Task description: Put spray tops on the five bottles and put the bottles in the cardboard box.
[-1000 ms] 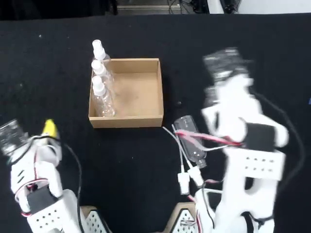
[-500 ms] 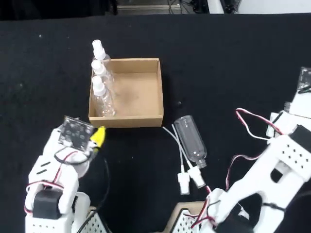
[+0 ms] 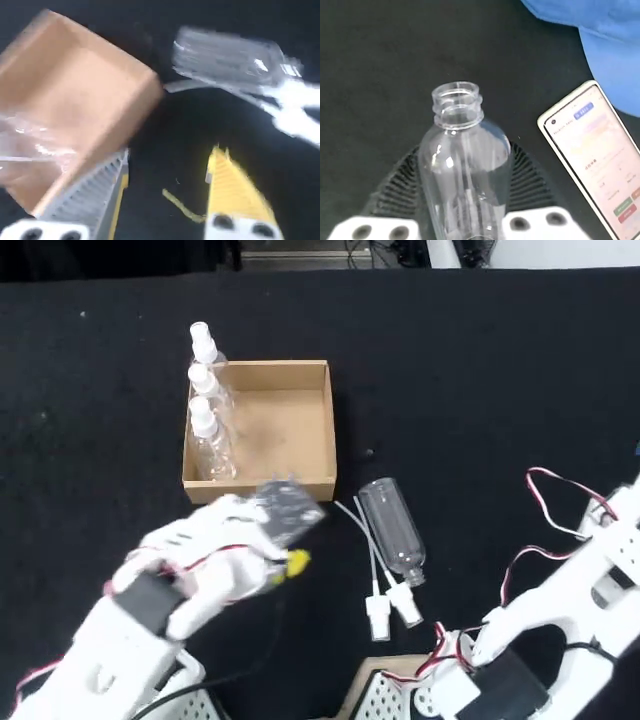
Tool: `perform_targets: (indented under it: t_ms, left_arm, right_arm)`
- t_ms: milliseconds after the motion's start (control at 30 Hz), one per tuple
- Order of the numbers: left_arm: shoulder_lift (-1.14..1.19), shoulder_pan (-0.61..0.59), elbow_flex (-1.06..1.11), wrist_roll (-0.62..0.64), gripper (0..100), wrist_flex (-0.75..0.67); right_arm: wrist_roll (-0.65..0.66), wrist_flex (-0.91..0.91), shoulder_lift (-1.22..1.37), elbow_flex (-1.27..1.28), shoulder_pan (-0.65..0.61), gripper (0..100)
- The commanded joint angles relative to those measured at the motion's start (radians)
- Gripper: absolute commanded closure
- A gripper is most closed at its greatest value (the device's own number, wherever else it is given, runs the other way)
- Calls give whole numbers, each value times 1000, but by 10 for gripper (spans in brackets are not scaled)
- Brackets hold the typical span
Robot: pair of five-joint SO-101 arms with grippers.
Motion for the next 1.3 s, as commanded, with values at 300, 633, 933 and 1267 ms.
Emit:
perform_targets:
  t_ms: [300,633,933,1267]
  left_arm:
    - [591,223,21,342,762,-651]
    - [1014,252,-219,554,761,-689]
    - [1171,252,-343,634,761,-689]
    - [1149,243,-344,615,761,-494]
  right_arm:
    - [9,-26,22,-50,21,977]
    - [9,-26,22,-50,28,977]
    - [9,-26,22,-50,26,976]
    - [9,-26,22,-47,21,976]
